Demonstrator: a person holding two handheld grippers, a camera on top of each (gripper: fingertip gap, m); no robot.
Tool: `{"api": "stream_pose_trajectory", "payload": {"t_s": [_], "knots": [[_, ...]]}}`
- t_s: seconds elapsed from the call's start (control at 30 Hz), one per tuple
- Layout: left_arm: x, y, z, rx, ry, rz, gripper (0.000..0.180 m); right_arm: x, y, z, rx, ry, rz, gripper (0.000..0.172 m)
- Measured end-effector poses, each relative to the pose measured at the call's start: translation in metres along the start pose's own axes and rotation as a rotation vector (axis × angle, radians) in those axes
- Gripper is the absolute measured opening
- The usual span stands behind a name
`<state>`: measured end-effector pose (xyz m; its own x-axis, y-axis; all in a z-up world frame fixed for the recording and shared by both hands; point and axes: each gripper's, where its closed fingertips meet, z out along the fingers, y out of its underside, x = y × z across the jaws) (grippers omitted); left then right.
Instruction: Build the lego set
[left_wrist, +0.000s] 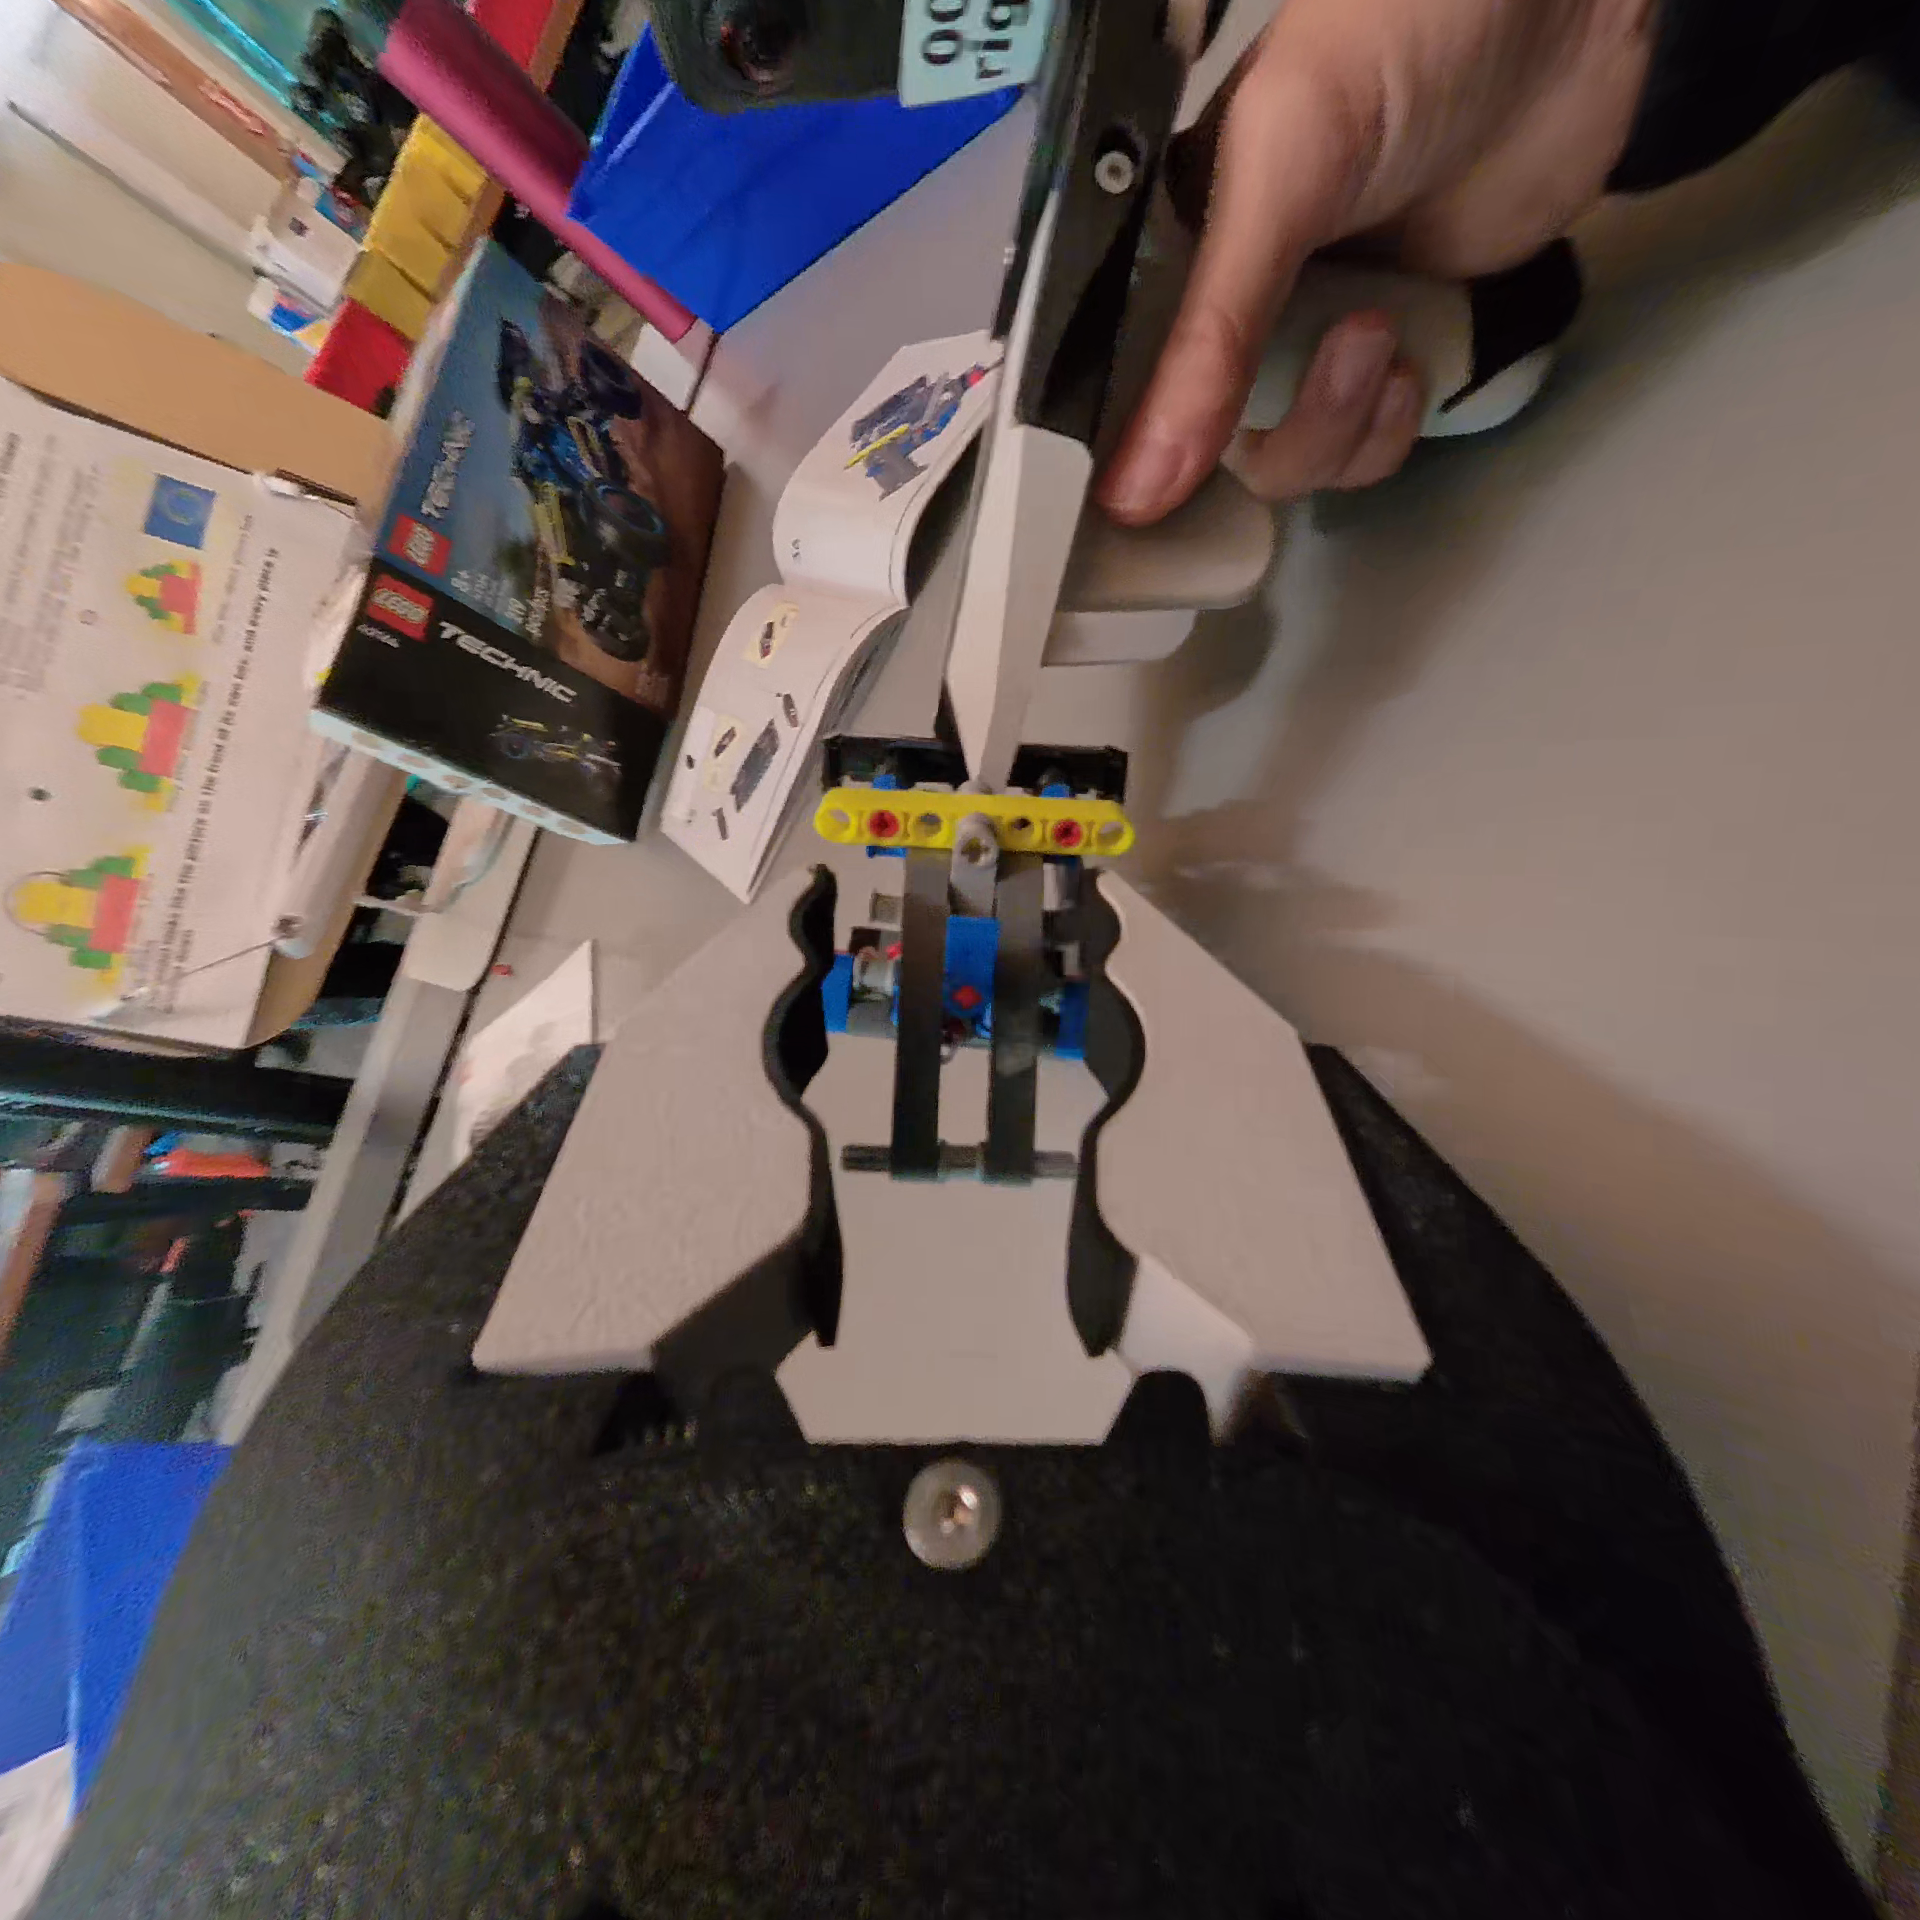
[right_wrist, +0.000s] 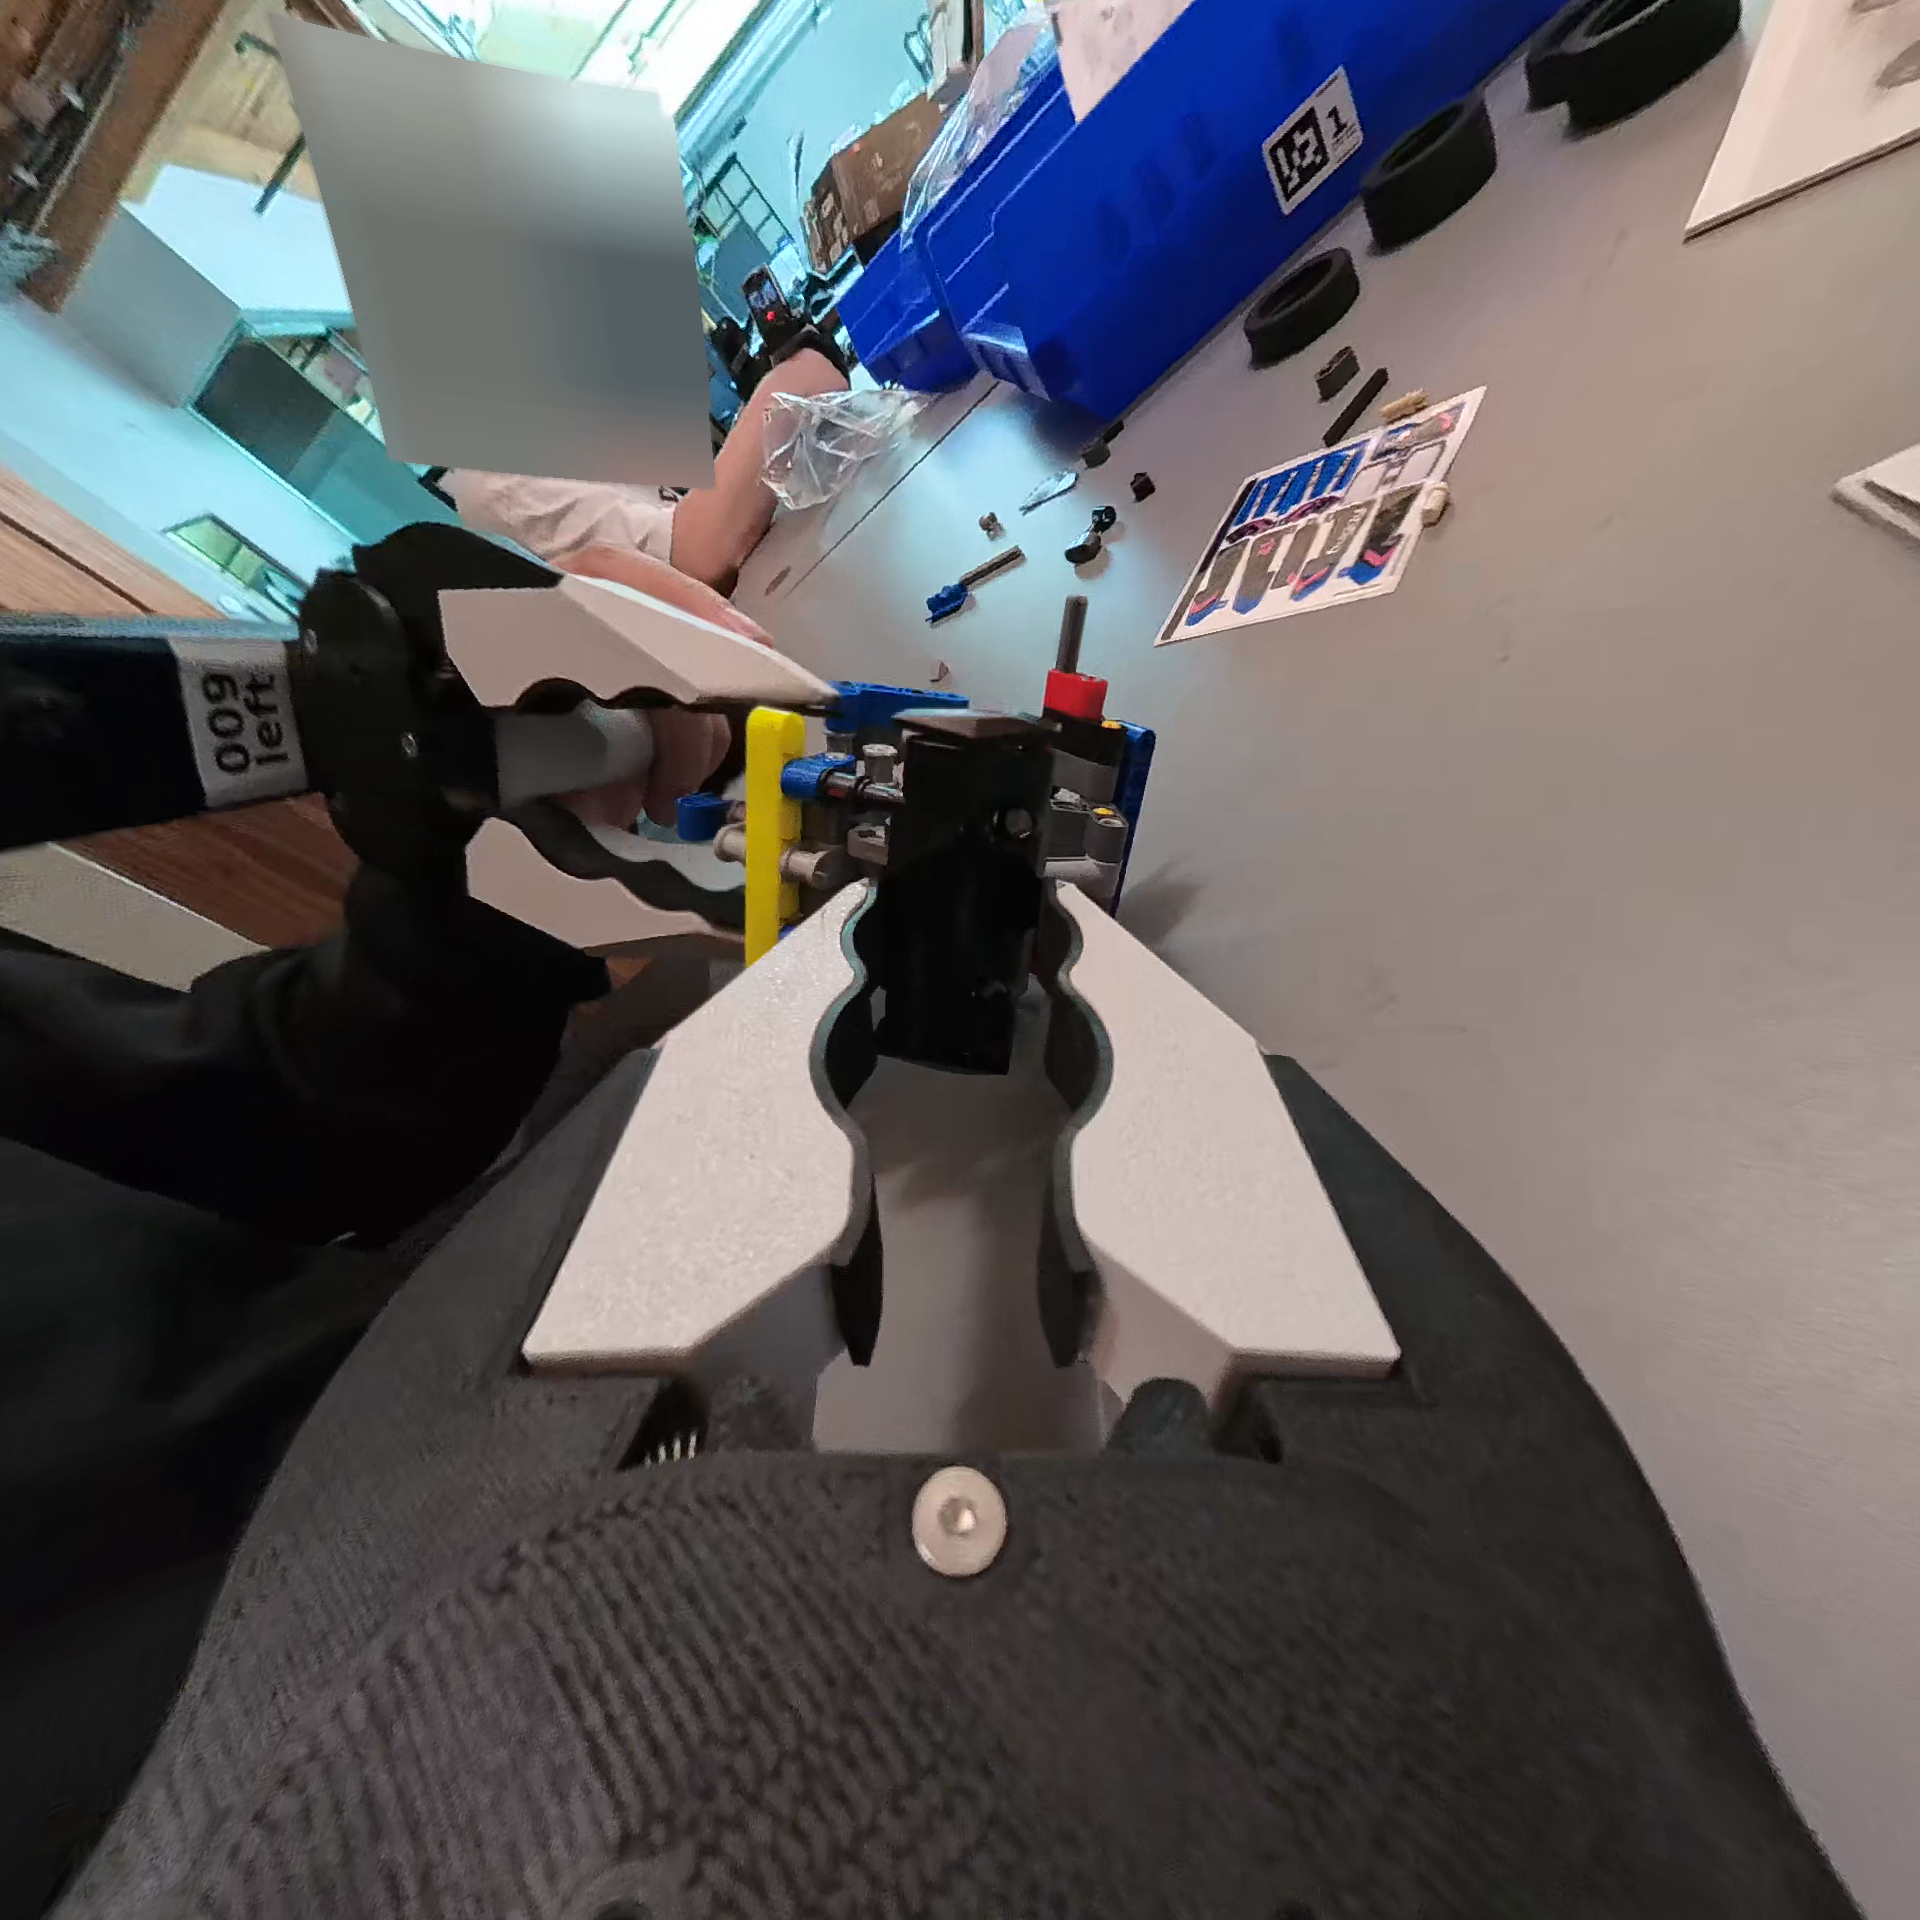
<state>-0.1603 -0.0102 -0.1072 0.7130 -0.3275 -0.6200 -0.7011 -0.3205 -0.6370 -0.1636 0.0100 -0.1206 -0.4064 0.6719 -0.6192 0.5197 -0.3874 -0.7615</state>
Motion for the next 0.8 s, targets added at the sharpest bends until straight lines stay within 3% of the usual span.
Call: {"api": "stream_pose_trajectory", "payload": {"t_s": [0.13, 0.3, 0.5, 0.63, 0.8], "knots": [[0.003, -0.004, -0.012, -0.030, -0.002, 0.052, 0.022, -0.004, -0.001, 0.001, -0.003, 0.013, -0.040, 0.026], [0.004, -0.002, -0.016, -0.088, -0.069, 0.043, 0.022, -0.007, -0.002, 0.003, -0.003, 0.021, -0.058, 0.026], [0.009, -0.008, -0.025, -0.007, -0.107, -0.070, 0.024, -0.011, -0.002, 0.008, -0.038, 0.084, -0.118, 0.026], [0.004, 0.000, -0.026, 0.018, -0.226, -0.125, 0.006, -0.014, -0.003, 0.015, -0.119, 0.126, -0.166, 0.026], [0.002, 0.027, -0.026, -0.005, -0.317, -0.254, 0.006, -0.006, -0.005, 0.033, -0.310, 0.240, -0.271, 0.026]]}}
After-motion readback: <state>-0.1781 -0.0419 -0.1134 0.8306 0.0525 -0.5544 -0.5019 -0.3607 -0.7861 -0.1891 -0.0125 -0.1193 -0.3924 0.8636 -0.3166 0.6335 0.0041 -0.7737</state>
